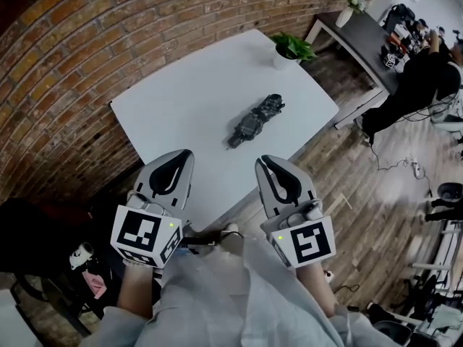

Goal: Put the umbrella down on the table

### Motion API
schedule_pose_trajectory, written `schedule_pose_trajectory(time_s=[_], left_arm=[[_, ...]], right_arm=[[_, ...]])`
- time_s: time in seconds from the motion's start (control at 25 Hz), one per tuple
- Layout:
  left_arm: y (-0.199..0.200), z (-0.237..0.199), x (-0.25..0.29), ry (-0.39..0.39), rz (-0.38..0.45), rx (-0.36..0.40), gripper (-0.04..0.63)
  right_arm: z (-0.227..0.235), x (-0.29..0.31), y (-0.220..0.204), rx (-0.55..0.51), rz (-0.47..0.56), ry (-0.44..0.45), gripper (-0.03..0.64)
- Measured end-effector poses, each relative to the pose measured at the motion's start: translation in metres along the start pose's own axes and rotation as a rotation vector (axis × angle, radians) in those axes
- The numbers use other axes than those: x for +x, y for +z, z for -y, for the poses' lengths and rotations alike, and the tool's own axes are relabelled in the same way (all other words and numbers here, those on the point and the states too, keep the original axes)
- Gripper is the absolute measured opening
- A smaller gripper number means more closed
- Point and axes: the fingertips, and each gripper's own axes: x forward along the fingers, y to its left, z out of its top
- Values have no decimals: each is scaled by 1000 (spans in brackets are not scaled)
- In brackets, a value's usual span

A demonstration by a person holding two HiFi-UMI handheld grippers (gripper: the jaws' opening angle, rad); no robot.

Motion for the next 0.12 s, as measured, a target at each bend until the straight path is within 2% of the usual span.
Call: schedule_pose_trajectory(time_s=[0.12], left_arm=[[6,0,4,1,19,-8,18]], right_arm=[[2,1,1,-10,9,-2,57]])
